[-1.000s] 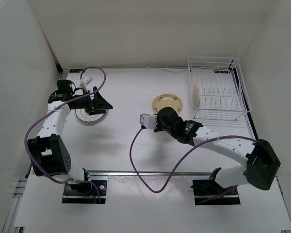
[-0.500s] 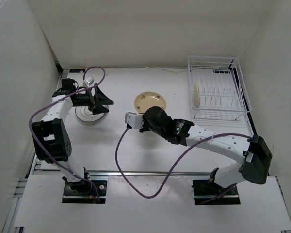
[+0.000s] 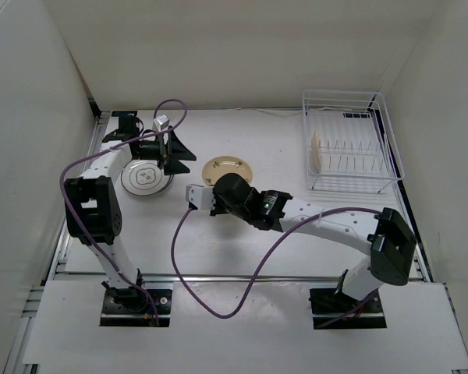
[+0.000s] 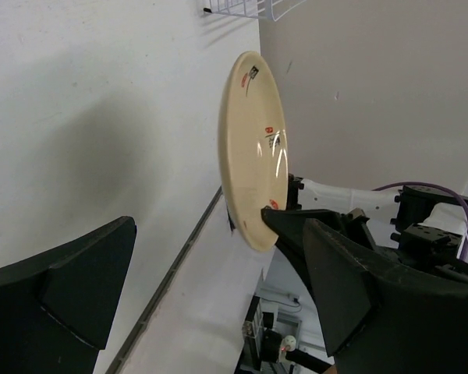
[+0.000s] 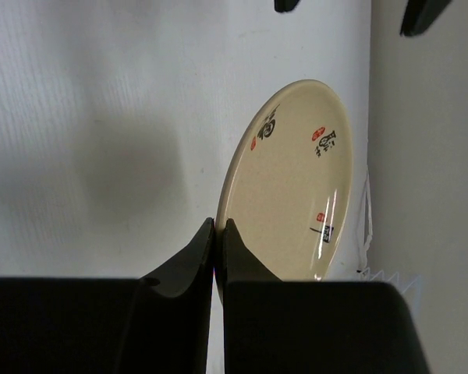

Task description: Unload the plates from the dish rack

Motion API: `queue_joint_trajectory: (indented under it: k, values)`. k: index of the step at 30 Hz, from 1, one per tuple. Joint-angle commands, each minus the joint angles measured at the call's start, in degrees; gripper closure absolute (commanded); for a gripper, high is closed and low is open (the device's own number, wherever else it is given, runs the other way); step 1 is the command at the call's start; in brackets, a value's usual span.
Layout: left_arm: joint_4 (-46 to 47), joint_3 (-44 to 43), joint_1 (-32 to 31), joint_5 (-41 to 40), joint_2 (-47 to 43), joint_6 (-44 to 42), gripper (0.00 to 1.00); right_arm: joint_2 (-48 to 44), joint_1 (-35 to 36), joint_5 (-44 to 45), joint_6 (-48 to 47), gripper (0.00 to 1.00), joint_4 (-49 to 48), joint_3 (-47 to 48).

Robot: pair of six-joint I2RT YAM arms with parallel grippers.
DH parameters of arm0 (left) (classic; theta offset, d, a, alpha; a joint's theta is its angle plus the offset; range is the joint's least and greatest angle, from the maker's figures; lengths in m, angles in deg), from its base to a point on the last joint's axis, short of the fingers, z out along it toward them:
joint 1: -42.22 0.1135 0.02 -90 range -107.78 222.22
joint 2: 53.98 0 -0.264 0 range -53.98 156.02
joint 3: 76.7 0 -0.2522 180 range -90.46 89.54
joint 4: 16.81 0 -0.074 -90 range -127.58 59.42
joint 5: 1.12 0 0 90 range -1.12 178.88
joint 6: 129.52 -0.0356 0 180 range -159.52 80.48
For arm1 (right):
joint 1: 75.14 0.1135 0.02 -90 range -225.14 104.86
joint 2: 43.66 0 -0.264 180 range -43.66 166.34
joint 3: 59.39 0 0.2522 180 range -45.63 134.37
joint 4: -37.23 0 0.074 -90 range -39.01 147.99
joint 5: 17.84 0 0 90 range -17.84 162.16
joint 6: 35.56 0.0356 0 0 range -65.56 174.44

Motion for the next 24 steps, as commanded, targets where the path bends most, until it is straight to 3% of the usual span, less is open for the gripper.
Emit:
queue_joint_trajectory:
  k: [1,13,16,17,21,24]
  values:
    - [0.8,-2.1,-0.1,3.1,0.0,0.2,0.01,2.1,1.0,-1.0,1.4,1.0,-2.0,4.8]
    - [1.3,-2.1,-1.8,4.7,1.1,0.2,0.04,10.2,1.5,-1.5,2.4,1.0,-1.5,14.8]
    - [1.3,-2.1,-1.8,5.2,1.1,0.2,0.25,11.2,1.5,-1.5,2.4,1.0,-1.5,15.5]
    - [1.3,-2.1,-1.8,5.2,1.6,0.2,0.45,11.2,2.0,-1.5,2.4,1.0,-1.5,16.1]
    - [1.3,-2.1,-1.8,5.2,1.6,0.2,0.81,11.2,2.0,-1.5,2.4,1.0,-1.5,16.1]
    - [1.3,-2.1,-1.8,4.6,1.6,0.2,0.9,11.2,2.0,-1.5,2.4,1.0,-1.5,16.1]
